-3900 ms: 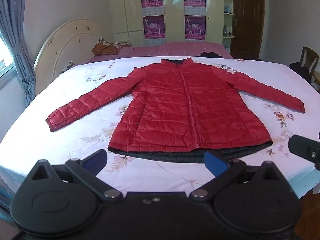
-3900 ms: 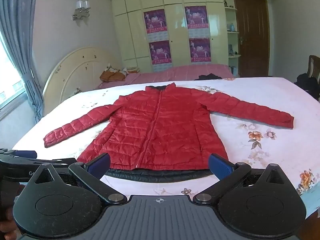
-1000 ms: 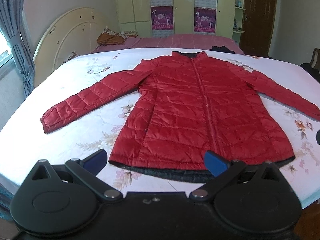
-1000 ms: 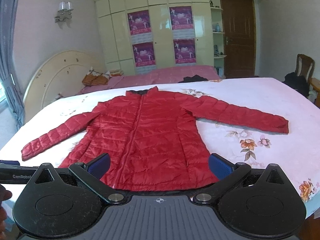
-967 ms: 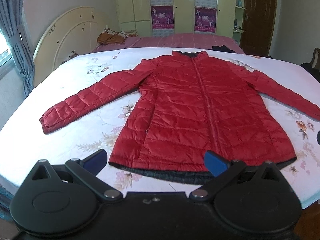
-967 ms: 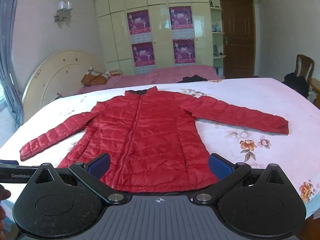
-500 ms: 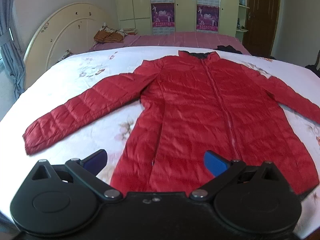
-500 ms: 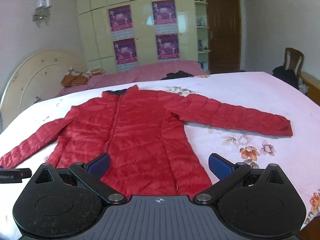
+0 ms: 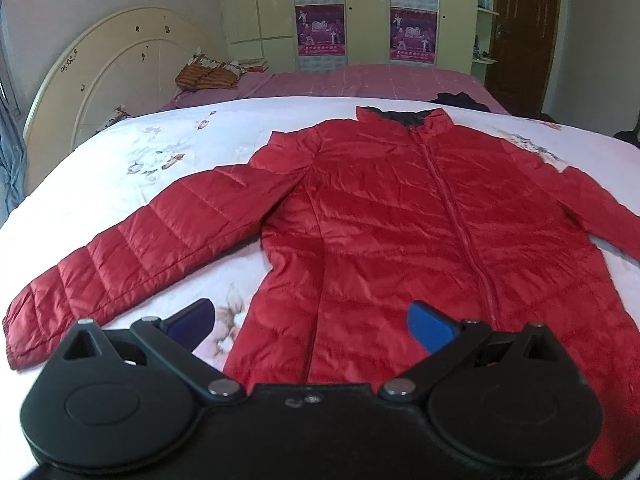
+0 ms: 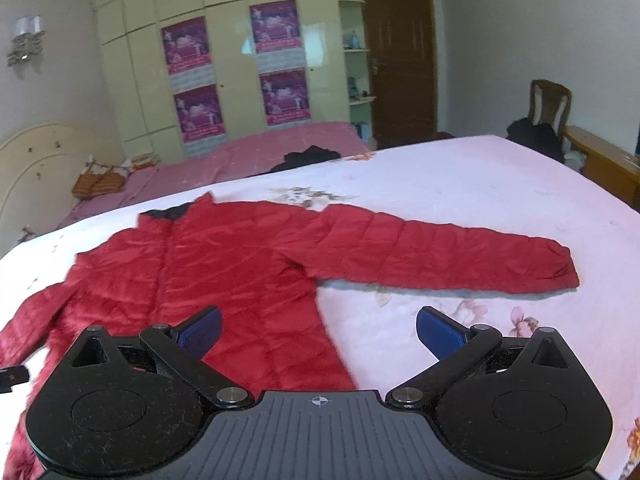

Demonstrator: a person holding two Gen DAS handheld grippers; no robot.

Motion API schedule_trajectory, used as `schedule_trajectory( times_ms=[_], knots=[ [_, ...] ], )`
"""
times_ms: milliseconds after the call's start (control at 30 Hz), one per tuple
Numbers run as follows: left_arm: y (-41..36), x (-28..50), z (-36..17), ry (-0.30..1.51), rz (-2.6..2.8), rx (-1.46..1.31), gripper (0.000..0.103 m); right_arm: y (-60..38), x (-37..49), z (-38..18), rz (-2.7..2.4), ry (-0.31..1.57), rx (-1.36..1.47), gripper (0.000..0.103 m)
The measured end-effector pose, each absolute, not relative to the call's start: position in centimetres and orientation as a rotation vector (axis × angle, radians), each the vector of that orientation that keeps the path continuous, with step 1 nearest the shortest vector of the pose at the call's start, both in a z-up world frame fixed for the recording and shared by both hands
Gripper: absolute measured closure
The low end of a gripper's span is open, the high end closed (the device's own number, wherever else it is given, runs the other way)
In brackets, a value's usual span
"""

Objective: Fold large clothes
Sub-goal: 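Move the right tool down to the cuff of the nearest jacket sleeve, then grasp the sleeve cuff with the right tool, fold it across the jacket body, release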

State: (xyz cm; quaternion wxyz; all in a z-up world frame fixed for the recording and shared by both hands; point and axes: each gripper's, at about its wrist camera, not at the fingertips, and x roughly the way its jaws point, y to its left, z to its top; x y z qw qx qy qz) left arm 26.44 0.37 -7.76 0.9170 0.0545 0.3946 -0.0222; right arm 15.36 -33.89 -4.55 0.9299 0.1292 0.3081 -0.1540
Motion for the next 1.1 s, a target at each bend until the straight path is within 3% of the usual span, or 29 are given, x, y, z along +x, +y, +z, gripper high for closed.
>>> schedule_trajectory(
  times_ms=[400,433,500,1067,1100],
  knots=[
    [-2.9,33.6,-10.0,0.827,0.027,0.123,0.006,-44.6,20.9,-9.3,-0.466,0.690,0.311,0.001],
    [-3.1,34.3,-10.4,0.832,0.036,0.127,0.007,-45.6,20.9,-9.7,-0.483,0.696,0.321,0.019],
    [-3.5,35.5,-11.1,0.845,0.049,0.127,0.009,-48.1,20.9,-10.7,-0.521,0.726,0.367,0.037],
    [-3.6,39.7,-14.6,0.894,0.109,0.146,0.022,-61.3,15.9,-15.1,-0.889,0.717,0.659,0.037],
    [-3.5,39.7,-14.7,0.897,0.109,0.144,0.022,-61.6,15.8,-15.2,-0.884,0.705,0.686,0.044]
  ],
)
